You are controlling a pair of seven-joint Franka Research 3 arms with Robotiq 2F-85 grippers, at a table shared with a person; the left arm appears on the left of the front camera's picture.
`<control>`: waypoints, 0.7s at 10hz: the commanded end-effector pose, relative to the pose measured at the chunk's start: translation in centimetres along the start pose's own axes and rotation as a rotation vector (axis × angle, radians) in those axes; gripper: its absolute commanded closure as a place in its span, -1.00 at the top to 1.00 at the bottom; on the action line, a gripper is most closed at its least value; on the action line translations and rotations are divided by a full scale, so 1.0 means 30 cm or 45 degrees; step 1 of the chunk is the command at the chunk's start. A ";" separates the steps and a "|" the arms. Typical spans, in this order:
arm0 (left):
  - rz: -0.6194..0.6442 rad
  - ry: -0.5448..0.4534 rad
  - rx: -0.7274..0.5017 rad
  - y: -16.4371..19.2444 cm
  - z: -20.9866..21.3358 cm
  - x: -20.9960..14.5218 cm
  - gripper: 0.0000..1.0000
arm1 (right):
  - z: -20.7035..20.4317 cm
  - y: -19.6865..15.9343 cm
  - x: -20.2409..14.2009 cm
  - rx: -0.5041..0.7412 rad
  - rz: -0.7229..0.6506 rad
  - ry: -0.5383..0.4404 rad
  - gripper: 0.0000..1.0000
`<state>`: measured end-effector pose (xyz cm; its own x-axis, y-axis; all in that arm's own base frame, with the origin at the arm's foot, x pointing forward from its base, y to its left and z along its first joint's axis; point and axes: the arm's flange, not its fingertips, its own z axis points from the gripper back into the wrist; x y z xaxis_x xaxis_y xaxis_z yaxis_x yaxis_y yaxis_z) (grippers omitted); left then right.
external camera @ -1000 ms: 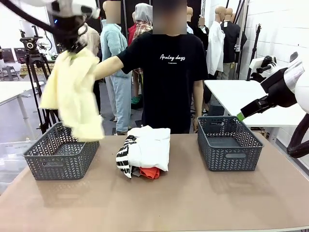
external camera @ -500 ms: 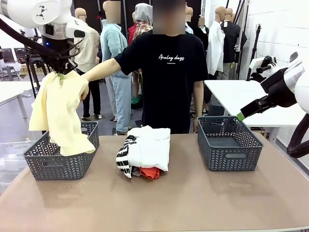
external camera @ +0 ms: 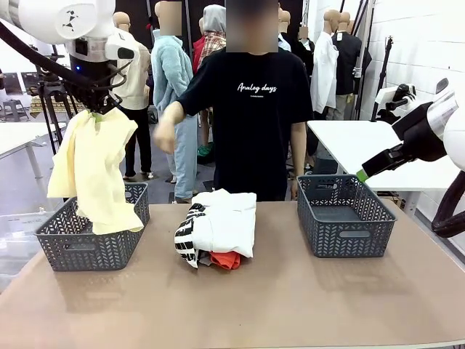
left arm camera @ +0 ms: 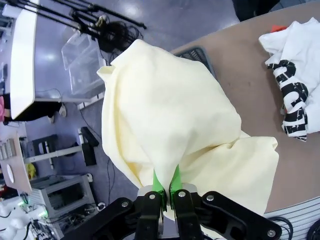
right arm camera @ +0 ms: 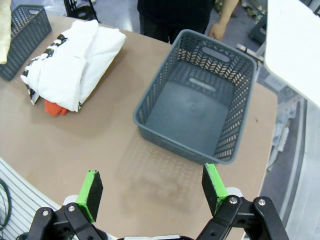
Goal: Sort the tops and bottoms.
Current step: Sort the clothes according to human instructions.
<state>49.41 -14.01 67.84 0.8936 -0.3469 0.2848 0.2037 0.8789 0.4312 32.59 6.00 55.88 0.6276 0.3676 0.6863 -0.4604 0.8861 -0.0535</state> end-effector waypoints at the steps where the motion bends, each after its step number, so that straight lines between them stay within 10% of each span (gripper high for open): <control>1: 0.216 0.184 -0.089 0.075 -0.162 -0.023 -1.00 | -0.006 -0.003 -0.002 0.014 -0.001 0.002 1.00; 7: 0.328 0.167 -0.271 0.154 -0.611 0.040 -1.00 | -0.006 -0.003 -0.002 0.014 -0.001 0.002 1.00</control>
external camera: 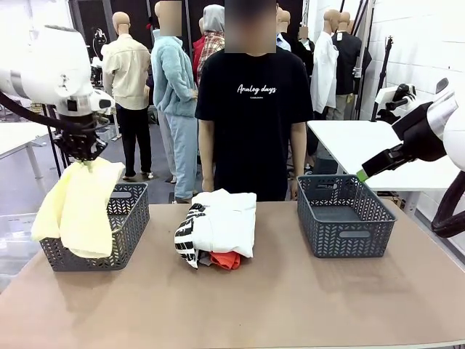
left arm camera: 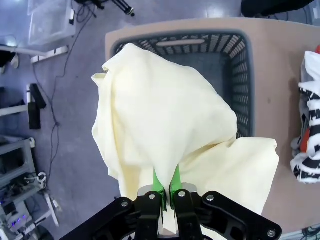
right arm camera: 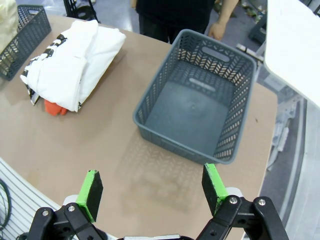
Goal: Sort the tops and bottoms.
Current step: Sort the clothes according to human instructions.
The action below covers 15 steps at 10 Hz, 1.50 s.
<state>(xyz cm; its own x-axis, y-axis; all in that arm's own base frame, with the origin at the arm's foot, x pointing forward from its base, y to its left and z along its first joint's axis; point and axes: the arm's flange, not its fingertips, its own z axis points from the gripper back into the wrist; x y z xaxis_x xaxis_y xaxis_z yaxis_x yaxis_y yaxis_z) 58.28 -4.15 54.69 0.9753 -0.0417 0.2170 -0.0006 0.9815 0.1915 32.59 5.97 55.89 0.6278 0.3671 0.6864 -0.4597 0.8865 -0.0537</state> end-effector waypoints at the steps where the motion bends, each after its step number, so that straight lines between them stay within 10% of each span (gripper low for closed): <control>1: -0.026 -0.055 -0.078 -0.018 -0.043 0.032 -1.00 | -0.007 -0.002 -0.002 0.015 -0.001 0.002 1.00; 8: 0.107 0.193 -0.101 -0.056 -0.469 -0.044 -1.00 | -0.007 -0.002 -0.002 0.015 -0.001 0.002 1.00; 14: 0.167 0.251 -0.110 -0.047 -0.536 -0.054 -1.00 | -0.007 -0.002 -0.002 0.015 -0.001 0.002 1.00; 15: 0.179 0.241 -0.117 -0.039 -0.528 -0.057 -0.61 | -0.007 -0.002 -0.002 0.015 -0.001 0.002 1.00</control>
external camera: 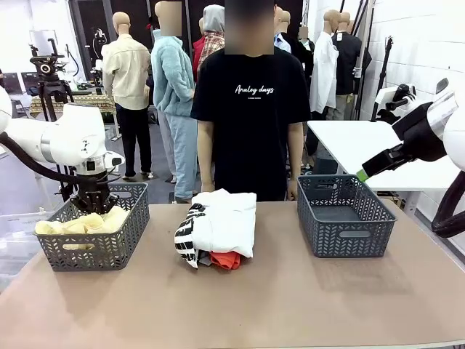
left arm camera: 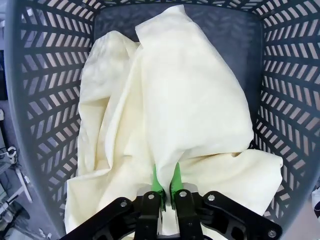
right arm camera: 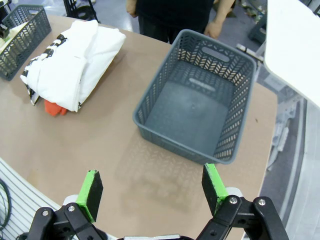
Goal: Sort the tops and bottoms.
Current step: Sort the clothes according to human instructions.
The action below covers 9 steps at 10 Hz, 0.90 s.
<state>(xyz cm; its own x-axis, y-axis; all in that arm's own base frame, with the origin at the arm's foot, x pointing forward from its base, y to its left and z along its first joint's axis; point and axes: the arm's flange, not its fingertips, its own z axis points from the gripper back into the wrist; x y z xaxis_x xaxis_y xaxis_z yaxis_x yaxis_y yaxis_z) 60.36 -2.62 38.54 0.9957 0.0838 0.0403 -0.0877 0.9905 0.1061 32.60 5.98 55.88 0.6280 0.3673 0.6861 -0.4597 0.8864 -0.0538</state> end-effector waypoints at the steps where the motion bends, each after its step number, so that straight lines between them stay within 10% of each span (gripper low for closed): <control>1: 0.050 -0.022 -0.031 0.019 0.023 -0.003 -0.22 | -0.006 -0.002 -0.002 0.015 -0.001 0.001 1.00; 4: 0.054 -0.062 -0.040 0.033 0.077 0.006 0.97 | -0.006 -0.002 -0.002 0.015 -0.001 0.001 1.00; 9: 0.018 -0.015 -0.079 0.041 0.096 0.003 0.97 | -0.006 -0.002 -0.002 0.015 -0.001 0.001 1.00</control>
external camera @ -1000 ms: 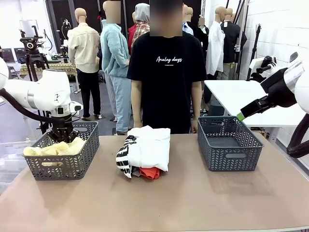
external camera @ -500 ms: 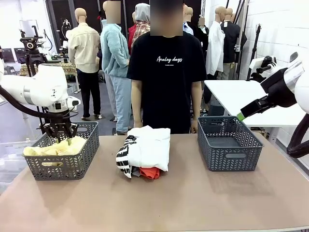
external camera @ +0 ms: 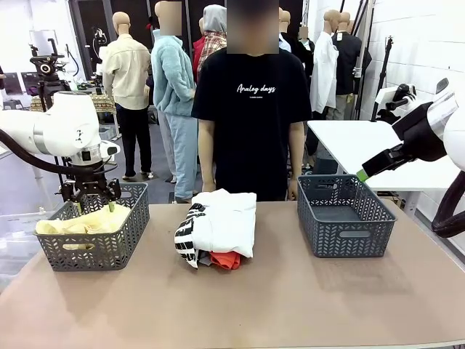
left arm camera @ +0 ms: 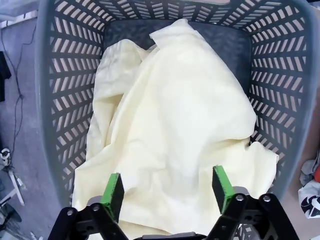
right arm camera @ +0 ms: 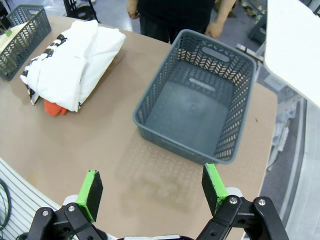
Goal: Sort the tops and bottoms.
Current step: Sort the clothes according to human instructions, then lift clothes from the center of the table with your right hand.
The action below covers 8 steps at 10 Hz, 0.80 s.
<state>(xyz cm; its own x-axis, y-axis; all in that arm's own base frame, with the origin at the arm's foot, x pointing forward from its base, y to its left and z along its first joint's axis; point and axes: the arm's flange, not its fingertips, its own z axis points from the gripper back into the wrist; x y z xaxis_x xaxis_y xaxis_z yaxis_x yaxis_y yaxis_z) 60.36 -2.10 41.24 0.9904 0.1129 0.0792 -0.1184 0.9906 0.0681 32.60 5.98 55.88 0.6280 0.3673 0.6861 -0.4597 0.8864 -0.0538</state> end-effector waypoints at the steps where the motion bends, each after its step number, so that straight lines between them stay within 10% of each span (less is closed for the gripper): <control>1: 0.005 -0.010 -0.002 0.000 0.002 0.003 0.97 | -0.006 -0.002 -0.002 0.015 -0.001 0.001 1.00; 8: 0.005 -0.010 -0.002 0.000 0.002 0.003 0.97 | -0.006 -0.002 -0.002 0.015 -0.001 0.001 1.00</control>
<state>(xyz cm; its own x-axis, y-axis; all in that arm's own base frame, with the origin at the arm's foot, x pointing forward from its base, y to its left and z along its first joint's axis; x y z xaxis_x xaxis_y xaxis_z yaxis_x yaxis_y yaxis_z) 60.36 -2.15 41.24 0.9905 0.1117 0.0798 -0.1173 0.9907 0.0688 32.60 5.98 55.88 0.6280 0.3673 0.6861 -0.4597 0.8864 -0.0538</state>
